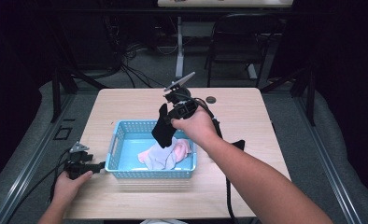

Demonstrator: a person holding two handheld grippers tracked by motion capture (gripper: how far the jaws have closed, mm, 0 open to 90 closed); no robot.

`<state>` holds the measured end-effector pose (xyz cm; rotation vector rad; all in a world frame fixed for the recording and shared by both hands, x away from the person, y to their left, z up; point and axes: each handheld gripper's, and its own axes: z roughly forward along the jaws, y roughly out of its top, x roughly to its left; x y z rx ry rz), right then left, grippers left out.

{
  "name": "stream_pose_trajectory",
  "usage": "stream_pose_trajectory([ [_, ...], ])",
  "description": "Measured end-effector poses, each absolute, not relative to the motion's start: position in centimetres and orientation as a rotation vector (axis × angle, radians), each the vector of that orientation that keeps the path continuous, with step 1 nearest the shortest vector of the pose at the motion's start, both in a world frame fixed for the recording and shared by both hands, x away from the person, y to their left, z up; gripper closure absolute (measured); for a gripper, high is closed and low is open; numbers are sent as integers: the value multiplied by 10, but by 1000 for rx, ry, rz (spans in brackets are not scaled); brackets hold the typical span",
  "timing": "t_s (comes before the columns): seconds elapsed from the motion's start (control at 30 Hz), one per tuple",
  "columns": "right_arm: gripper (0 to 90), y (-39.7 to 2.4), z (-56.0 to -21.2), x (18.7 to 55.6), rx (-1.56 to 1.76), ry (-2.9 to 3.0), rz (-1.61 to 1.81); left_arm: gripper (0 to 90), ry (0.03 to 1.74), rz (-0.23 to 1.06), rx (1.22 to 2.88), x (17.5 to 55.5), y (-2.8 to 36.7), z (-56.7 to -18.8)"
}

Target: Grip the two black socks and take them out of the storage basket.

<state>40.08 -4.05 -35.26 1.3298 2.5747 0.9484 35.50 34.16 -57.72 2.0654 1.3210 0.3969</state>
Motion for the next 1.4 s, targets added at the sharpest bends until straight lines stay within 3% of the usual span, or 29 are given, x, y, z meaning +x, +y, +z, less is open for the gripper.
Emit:
stream_pose_trajectory([
  [0.73,871,-128,-324,385,1486,2357,973,244,1328,394,2072,355,341,-578],
  [1.4,871,-173,-372,390,1653,2297,928,244,1328,399,2072,355,341,-578],
])
